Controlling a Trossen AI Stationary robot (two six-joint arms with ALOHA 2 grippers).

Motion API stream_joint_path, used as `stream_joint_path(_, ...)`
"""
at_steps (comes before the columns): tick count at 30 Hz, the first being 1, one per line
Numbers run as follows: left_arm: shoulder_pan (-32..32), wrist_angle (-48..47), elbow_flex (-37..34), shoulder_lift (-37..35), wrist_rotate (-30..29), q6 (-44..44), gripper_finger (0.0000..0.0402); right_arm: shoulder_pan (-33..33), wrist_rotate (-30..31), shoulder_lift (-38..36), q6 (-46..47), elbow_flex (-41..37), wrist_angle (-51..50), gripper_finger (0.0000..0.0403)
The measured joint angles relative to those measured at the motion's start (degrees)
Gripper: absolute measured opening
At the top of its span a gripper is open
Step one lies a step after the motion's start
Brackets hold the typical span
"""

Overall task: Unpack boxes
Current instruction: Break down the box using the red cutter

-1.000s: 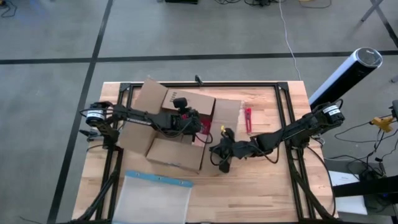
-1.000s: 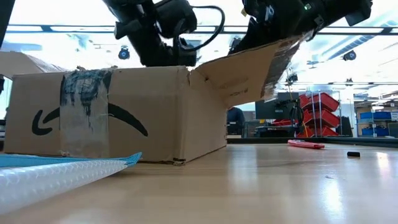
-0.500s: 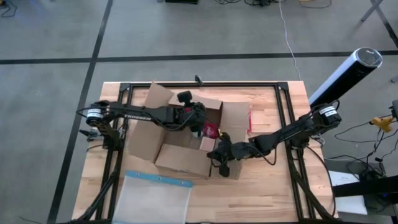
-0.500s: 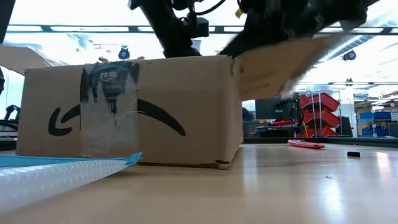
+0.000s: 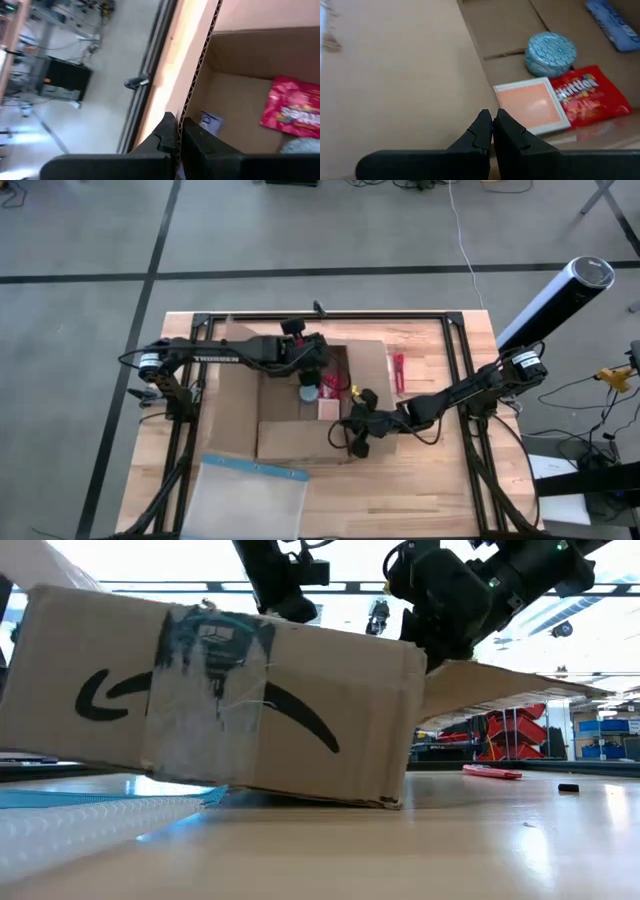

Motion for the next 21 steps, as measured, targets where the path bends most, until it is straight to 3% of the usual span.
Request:
stream_joint_path(10,4.94,-4.37,1.35,-2.01,9.78,-0.65,0.0,-0.68,7.54,0.0,3.0,-0.07,-9.19,0.0)
stream_joint_path(21,6.4,-5.04,1.31,-5.07,12.66,-2.95,0.0,0.14,7.32,-5.21,2.63,-0.46,-8.43,0.0)
